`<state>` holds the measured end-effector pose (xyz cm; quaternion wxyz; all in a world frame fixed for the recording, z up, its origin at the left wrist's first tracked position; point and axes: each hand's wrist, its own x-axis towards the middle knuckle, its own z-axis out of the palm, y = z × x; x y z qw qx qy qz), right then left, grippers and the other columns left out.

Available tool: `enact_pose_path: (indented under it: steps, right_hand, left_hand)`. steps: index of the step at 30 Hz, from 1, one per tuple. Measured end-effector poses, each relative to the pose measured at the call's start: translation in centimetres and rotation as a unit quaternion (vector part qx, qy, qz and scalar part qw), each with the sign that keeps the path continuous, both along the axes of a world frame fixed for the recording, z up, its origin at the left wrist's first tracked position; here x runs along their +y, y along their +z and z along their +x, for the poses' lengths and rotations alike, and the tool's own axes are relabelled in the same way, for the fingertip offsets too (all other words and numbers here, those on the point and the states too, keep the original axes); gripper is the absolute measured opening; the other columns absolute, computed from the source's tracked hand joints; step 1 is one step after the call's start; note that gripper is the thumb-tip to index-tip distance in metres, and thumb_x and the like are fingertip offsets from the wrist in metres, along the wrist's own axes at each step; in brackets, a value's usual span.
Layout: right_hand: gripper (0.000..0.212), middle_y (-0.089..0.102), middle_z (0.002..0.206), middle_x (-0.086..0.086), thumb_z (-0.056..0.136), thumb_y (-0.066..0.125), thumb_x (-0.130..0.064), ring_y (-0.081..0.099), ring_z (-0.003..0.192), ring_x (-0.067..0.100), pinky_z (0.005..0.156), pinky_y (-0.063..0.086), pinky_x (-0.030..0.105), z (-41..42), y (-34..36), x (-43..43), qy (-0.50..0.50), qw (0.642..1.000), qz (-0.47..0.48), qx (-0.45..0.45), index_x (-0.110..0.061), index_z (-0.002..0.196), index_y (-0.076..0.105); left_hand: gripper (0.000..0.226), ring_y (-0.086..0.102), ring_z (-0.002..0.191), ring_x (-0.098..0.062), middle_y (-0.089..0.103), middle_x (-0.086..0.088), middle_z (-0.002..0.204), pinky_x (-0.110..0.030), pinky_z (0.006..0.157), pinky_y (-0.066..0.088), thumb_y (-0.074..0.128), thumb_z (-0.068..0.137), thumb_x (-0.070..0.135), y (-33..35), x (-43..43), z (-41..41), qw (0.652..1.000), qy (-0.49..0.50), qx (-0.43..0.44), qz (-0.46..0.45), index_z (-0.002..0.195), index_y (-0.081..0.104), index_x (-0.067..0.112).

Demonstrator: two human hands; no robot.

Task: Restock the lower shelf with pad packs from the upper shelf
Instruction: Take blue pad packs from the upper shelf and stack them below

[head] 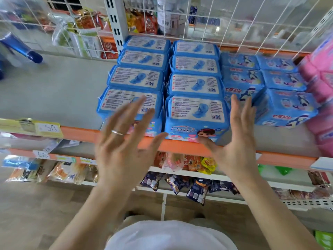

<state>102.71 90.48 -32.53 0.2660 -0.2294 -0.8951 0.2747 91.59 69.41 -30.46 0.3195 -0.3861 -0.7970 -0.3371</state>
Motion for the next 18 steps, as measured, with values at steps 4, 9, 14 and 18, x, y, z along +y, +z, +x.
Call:
enact_pose_path:
  steps: [4,9,14,18]
  right_hand:
    - [0.105,-0.004,0.166,0.015,0.066,0.065,-0.071,0.000,0.150,0.047,0.109,0.026,0.062,-1.4,1.6,-1.1,0.018,0.997,0.061,-0.051,-0.042,0.155,0.019]
    - [0.086,0.022,0.159,0.028,0.068,0.070,-0.060,0.024,0.143,0.029,0.105,0.037,0.049,-2.5,1.2,-2.6,0.014,0.994,0.108,-0.026,-0.027,0.145,0.050]
    - [0.084,0.026,0.158,0.027,0.069,0.082,-0.050,0.043,0.136,0.048,0.100,0.047,0.054,-3.4,0.1,-3.2,-0.015,0.991,0.134,-0.024,-0.026,0.144,0.052]
    - [0.087,0.026,0.160,0.024,0.067,0.086,-0.047,0.044,0.135,0.046,0.101,0.046,0.054,-3.9,0.0,-3.9,-0.028,0.992,0.117,-0.032,-0.027,0.145,0.050]
  left_hand:
    - [0.084,0.022,0.147,-0.049,0.018,-0.013,0.165,-0.069,0.108,0.033,0.062,0.073,0.078,-0.1,-2.8,-4.6,0.971,0.111,-0.145,-0.152,0.144,0.052,0.034]
    - [0.075,0.064,0.115,-0.042,0.043,-0.021,0.152,-0.057,0.088,0.054,0.075,0.070,0.063,-1.3,-2.3,-5.5,0.978,0.061,-0.159,-0.122,0.135,0.063,0.026]
    - [0.066,0.068,0.107,-0.042,0.048,-0.025,0.148,-0.055,0.085,0.057,0.086,0.072,0.048,-2.4,-1.4,-5.4,0.983,0.059,-0.149,-0.087,0.131,0.067,0.024]
    - [0.066,0.068,0.105,-0.042,0.048,-0.023,0.148,-0.054,0.084,0.056,0.083,0.073,0.052,-2.6,-1.2,-5.6,0.979,0.062,-0.163,-0.105,0.131,0.066,0.026]
